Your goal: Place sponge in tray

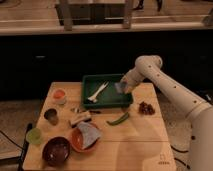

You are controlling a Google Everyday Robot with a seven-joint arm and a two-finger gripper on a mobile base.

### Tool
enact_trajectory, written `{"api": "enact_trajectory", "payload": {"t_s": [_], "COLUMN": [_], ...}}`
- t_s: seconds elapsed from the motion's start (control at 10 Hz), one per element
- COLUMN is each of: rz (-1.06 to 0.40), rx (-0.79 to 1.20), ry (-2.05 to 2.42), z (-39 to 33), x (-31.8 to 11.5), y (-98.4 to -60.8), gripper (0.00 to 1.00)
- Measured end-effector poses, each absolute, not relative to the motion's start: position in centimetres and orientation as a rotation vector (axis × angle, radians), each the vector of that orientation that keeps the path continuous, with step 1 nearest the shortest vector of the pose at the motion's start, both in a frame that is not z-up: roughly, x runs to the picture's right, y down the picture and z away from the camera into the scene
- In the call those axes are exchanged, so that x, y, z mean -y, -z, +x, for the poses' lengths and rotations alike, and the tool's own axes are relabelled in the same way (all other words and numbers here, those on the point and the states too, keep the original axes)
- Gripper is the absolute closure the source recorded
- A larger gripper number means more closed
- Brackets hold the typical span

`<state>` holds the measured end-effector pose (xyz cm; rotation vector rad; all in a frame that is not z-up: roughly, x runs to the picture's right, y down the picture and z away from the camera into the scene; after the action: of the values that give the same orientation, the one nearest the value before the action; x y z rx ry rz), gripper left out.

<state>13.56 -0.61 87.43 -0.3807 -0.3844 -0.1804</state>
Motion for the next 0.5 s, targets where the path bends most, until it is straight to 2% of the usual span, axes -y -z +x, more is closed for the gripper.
{"api": "enact_trajectory", "payload": {"t_s": [0.5], "rz": [-0.394], "rx": [0.391], "ry": [0.188], "z": [13.84], "x": [0.52], "y": [-87.2], "gripper": [0.2]}}
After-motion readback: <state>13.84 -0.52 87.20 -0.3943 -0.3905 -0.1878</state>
